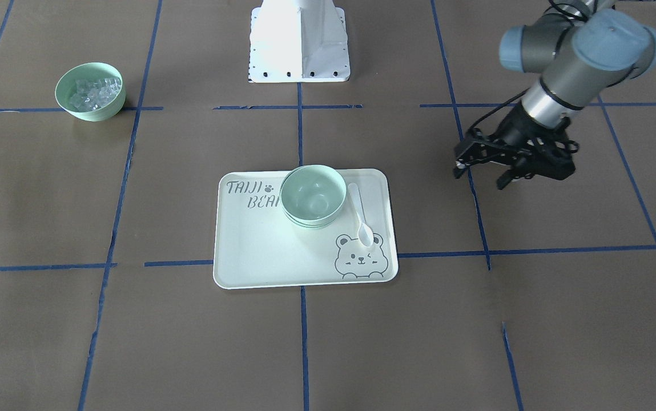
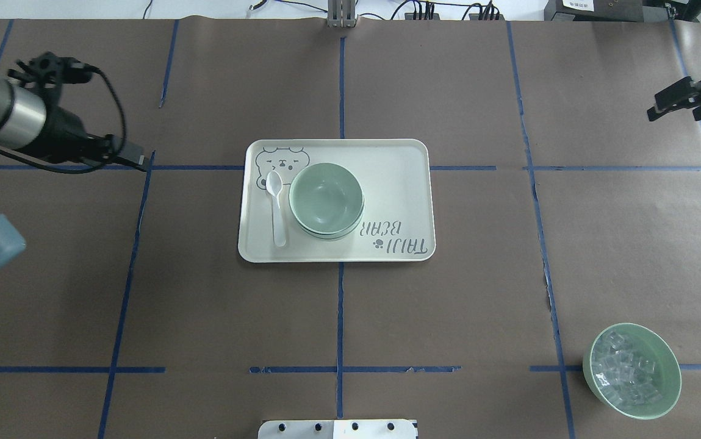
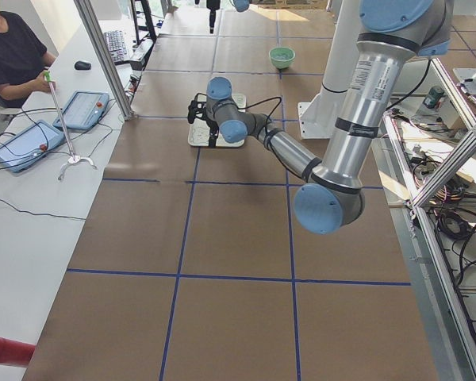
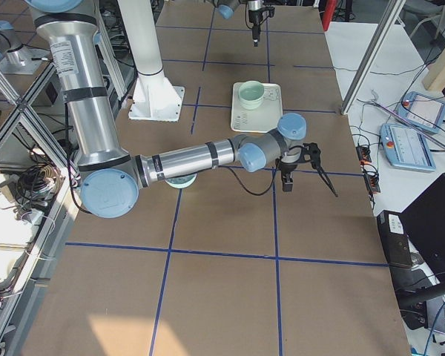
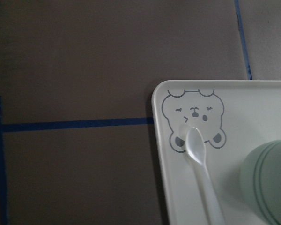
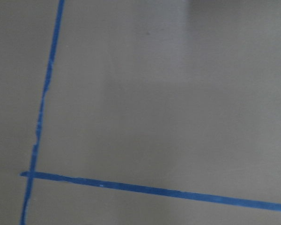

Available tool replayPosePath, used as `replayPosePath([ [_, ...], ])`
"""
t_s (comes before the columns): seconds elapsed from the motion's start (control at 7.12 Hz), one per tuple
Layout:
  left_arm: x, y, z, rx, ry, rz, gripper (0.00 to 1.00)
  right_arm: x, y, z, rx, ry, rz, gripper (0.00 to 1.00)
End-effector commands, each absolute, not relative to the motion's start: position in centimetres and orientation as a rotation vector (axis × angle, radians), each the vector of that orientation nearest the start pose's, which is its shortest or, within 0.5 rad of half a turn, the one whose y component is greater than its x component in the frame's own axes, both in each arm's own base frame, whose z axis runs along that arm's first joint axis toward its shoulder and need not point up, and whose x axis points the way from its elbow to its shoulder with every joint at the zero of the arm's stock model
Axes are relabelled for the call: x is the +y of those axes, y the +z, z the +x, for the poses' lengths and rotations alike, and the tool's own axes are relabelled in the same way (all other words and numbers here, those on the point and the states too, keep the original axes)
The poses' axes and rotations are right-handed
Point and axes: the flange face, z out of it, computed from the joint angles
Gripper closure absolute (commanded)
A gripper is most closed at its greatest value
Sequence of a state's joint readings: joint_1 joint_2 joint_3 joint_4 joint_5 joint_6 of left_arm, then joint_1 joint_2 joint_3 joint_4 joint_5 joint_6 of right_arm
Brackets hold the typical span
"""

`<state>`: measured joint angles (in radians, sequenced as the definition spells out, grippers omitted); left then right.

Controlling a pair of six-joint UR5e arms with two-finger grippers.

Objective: Stack green bowls together

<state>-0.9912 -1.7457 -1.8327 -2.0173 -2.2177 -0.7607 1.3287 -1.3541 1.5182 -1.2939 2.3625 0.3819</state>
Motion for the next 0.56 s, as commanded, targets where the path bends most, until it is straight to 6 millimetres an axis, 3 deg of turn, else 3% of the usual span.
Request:
replayPosePath([
  [0.0,-50.1,49.4,9.8,0.850,0.285,0.410,0.00,-60.6,60.0,1.0,-0.831,-0.157,0.165,0.00],
  [0.14,-50.7,53.1,4.2,0.776,0.315,0.426,0.00,-61.5,59.0,3.6,-0.821,-0.196,0.136,0.00],
  [0.28,-50.9,55.5,-1.4,0.708,0.351,0.387,0.00,-62.4,57.4,5.4,-0.814,-0.244,0.113,0.00],
  [0.42,-51.2,56.7,-6.6,0.684,0.318,0.324,0.00,-63.8,54.7,5.6,-0.814,-0.260,0.075,0.00],
])
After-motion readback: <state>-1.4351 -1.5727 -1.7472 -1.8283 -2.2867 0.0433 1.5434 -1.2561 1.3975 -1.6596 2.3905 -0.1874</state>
